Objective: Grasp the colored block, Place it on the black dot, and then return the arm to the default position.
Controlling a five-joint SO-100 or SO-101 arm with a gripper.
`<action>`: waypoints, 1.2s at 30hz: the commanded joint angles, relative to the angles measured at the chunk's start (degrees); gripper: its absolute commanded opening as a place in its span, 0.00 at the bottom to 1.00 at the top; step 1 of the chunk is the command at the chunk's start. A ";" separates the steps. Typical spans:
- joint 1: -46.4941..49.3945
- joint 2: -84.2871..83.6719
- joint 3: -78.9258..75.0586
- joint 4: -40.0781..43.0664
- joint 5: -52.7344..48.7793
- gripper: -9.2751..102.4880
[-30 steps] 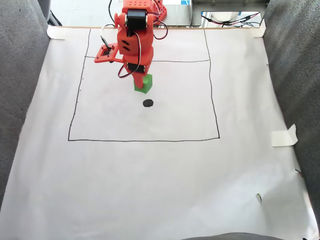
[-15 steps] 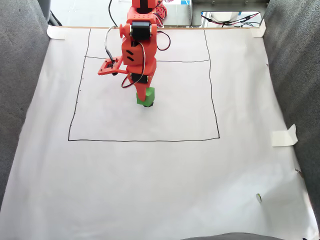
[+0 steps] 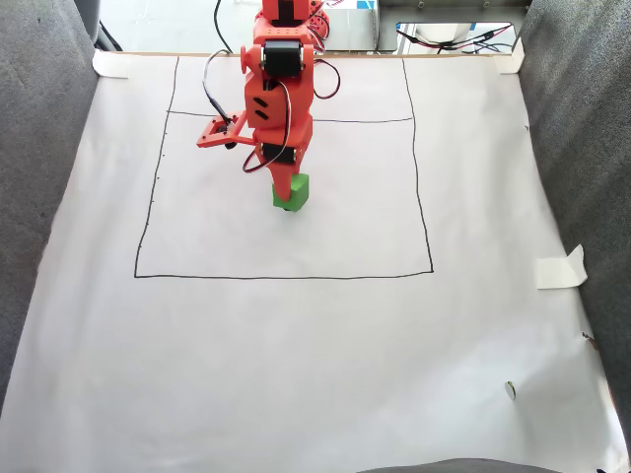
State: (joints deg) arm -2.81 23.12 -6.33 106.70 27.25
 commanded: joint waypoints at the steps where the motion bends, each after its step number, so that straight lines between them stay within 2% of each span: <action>1: 0.09 1.05 1.49 4.75 1.32 0.08; 36: -0.70 -1.49 3.69 4.39 1.85 0.08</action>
State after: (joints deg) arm -3.08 21.18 -2.55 106.79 29.79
